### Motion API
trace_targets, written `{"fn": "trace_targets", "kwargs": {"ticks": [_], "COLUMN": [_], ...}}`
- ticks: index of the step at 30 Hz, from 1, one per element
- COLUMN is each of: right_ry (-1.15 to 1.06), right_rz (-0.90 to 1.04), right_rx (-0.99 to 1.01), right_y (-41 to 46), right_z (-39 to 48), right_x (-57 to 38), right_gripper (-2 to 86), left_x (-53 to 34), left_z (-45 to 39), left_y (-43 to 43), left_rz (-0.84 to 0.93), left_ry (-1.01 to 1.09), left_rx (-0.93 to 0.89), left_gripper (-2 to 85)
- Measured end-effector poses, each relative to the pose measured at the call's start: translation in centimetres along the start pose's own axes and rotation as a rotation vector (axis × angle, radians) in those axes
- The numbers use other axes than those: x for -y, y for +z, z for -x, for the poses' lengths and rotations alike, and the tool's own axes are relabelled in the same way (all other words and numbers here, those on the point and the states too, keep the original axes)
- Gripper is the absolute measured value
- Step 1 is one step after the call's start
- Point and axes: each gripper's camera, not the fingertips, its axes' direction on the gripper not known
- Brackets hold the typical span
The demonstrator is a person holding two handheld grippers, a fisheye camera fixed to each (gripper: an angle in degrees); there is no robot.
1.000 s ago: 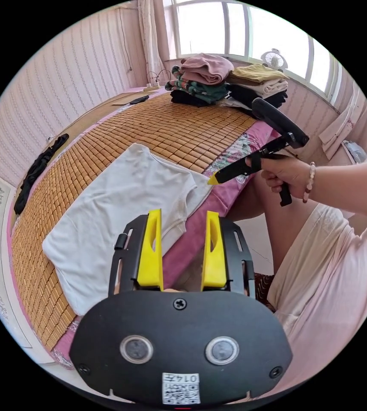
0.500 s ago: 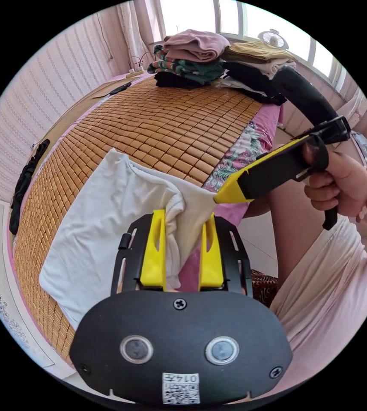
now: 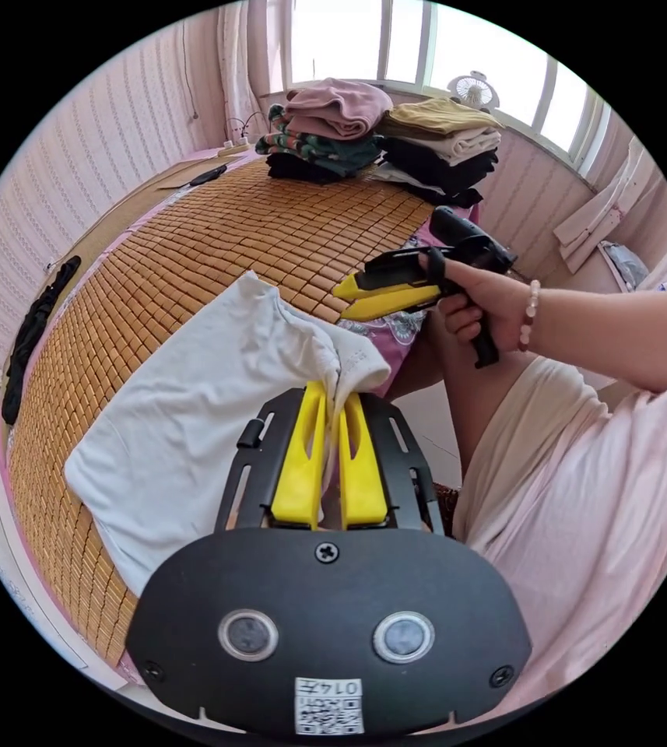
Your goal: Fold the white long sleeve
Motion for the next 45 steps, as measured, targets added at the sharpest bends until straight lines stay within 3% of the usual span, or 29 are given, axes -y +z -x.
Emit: {"fn": "trace_targets", "kwargs": {"ticks": [6,12,16,20,25,30,34,38,45], "right_ry": [0.050,0.076,-0.040,-0.078,-0.116,-0.207,-0.271,-0.352,-0.446], "right_rz": [-0.042,-0.107,-0.116,-0.259,-0.280,-0.145,0.041,0.167,0.296], "right_rx": [0.033,0.019,-0.032,-0.081,-0.181,-0.180,-0.166,-0.281,-0.514], "right_y": [1.5,0.5,-4.0,-11.2,-13.1,-6.0,5.2,15.7,21.7], "right_z": [-0.1,1.6,4.9,7.7,11.3,15.2,18.7,20.4,21.1], "right_x": [1.6,2.3,2.3,0.3,-1.0,1.6,5.7,8.6,10.3], "right_gripper": [13.6,3.3,2.5,2.2,2.4,3.0,5.1,7.9,9.1], "left_x": [-3.0,-5.3,-4.3,-1.9,-1.7,-5.2,-9.9,-15.1,-21.4], "left_z": [0.5,0.9,0.8,-0.5,0.3,5.0,10.3,15.6,21.5], "left_y": [-3.4,-5.5,-5.7,-6.8,-5.2,-5.6,-5.7,-5.1,-5.0], "left_rz": [-0.045,-0.106,-0.165,-0.289,-0.286,-0.297,-0.260,-0.166,-0.070], "left_ry": [-0.027,-0.049,0.006,0.116,0.081,-0.078,-0.266,-0.488,-0.727], "left_rx": [-0.042,-0.059,-0.105,-0.137,-0.217,-0.216,-0.177,-0.051,-0.023], "left_gripper": [-0.5,-0.5,-0.5,-0.5,-0.5,-0.1,1.6,3.7,3.0]}}
